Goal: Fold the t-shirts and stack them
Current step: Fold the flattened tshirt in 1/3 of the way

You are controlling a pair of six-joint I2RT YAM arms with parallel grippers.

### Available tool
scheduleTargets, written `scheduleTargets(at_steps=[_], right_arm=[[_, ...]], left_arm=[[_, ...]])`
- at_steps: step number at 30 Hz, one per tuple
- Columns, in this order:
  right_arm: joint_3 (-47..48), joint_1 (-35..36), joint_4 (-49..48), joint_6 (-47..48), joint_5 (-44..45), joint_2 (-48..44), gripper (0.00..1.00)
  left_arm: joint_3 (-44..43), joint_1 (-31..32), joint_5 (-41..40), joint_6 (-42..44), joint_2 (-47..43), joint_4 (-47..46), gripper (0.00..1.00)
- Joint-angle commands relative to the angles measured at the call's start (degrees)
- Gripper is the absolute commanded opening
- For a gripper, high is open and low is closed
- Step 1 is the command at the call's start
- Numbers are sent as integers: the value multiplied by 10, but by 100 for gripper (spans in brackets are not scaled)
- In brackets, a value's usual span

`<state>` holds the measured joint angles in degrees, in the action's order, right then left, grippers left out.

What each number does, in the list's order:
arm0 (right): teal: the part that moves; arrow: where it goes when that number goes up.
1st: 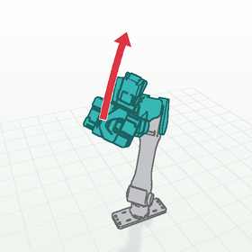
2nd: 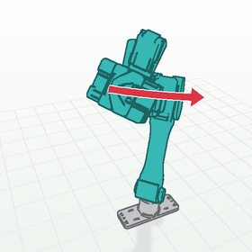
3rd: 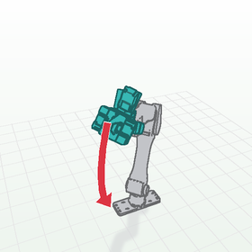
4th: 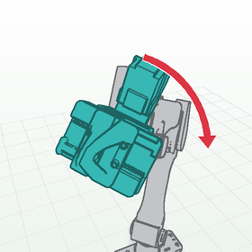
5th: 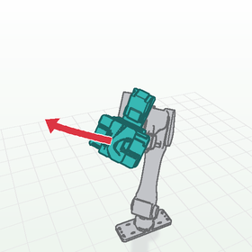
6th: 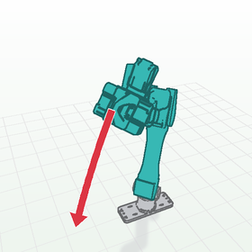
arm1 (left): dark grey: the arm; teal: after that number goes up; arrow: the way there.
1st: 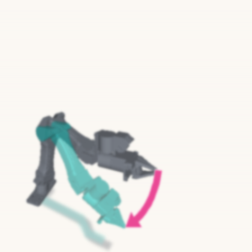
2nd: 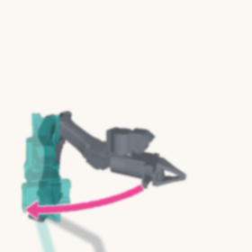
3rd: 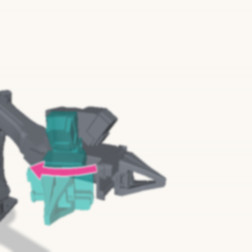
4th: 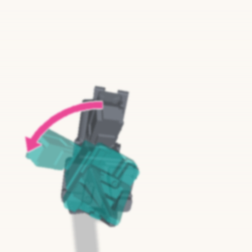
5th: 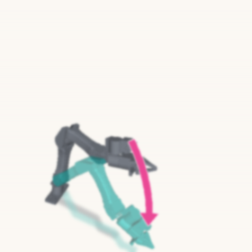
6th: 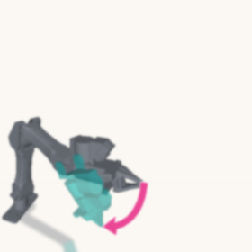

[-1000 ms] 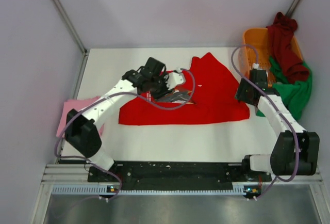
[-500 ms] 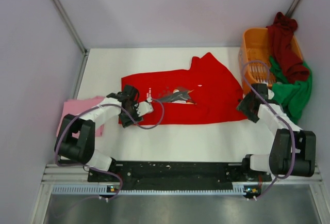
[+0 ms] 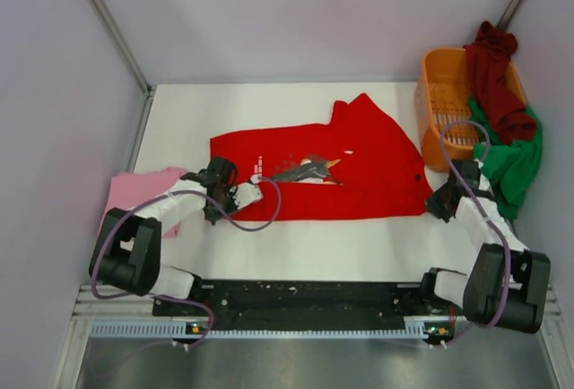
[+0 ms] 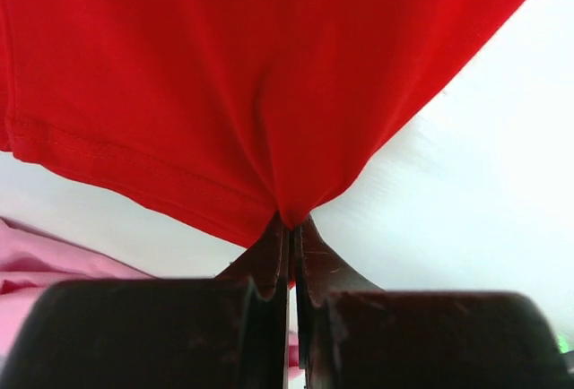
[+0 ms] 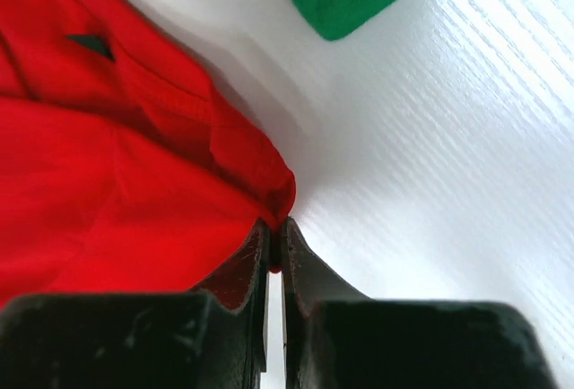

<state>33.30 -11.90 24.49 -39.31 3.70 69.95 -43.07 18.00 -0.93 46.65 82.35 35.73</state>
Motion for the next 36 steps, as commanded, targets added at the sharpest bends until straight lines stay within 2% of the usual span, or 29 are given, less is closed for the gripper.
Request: scheduleTargets(at_steps=[1, 7, 10, 13, 18, 19, 21, 23, 26, 27, 29, 31, 34, 36], right_arm=[[2, -7, 80, -27, -4, -80, 0], [-4, -8, 192, -103, -12, -143, 0], [-13, -8, 239, -146, -11, -168, 0], [-21, -8, 271, -173, -18, -178, 0], [-15, -8, 328, -197, -4, -169, 0], [-12, -8, 338, -198, 11, -168, 2], [-9, -8, 350, -210, 55, -169, 11], [3, -8, 353, -209, 89, -168, 26], [37, -8, 356, -195, 111, -166, 58], [48, -8, 358, -194, 122, -164, 83], [67, -8, 356, -192, 133, -162, 89], [80, -8, 351, -191, 130, -163, 90], [105, 1, 333, -183, 128, -177, 90], [134, 30, 309, -159, 157, -189, 89]], left_arm=[[18, -8, 7, 3, -46, 25, 0], [24, -8, 65, 5, -94, 140, 0], [31, -8, 62, 10, -101, 187, 0], [32, -9, 48, 9, -99, 210, 0], [23, -9, 78, 33, -88, 269, 0], [22, -9, 77, 36, -83, 270, 5], [7, -9, 73, 38, -73, 271, 33], [-25, -9, 73, 38, -60, 281, 52], [-111, -28, 63, 7, -33, 279, 57], [-152, -44, 56, -25, -17, 268, 60], [-240, -88, 71, -73, 25, 261, 61], [-323, -145, 118, -108, 70, 271, 61], [-404, -211, 178, -148, 131, 262, 61], [-432, -235, 183, -181, 163, 235, 60]])
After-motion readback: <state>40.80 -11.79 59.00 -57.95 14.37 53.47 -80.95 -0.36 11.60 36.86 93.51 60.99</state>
